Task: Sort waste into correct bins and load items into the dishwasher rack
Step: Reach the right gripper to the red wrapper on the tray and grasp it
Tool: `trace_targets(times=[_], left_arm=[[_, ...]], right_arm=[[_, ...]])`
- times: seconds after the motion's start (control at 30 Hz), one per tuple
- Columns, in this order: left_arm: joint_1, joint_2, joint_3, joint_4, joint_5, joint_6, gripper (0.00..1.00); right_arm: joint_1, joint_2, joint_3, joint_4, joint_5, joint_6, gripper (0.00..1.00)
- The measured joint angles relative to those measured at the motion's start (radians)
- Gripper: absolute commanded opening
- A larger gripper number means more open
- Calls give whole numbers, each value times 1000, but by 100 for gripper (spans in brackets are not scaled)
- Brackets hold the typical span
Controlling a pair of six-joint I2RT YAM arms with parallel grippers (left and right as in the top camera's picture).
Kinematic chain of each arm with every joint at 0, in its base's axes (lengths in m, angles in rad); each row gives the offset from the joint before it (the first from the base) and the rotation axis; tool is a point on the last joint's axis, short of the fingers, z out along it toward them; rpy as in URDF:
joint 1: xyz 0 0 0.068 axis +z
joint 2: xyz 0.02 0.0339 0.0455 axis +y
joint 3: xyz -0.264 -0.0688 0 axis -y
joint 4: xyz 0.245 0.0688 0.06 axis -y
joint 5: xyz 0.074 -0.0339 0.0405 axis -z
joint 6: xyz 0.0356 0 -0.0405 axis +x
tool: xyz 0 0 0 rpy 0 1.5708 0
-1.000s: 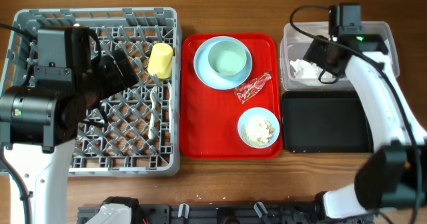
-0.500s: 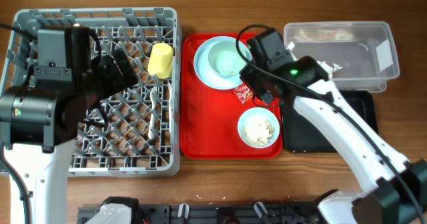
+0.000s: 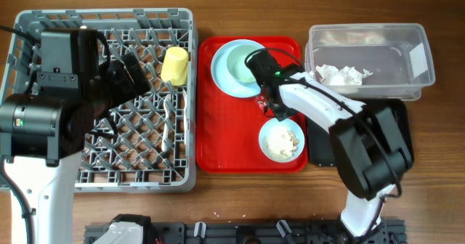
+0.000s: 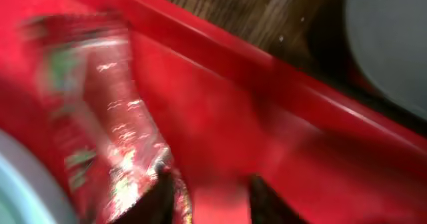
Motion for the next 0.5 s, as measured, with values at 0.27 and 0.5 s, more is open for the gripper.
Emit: trace_targets(times=[0.27, 0.5], left_arm=[[0, 0, 0, 0, 0, 0, 100], [0, 0, 0, 0, 0, 0, 100]], right_arm=[[0, 5, 0, 12, 56, -8, 35], [0, -88, 53, 38, 68, -353, 41]])
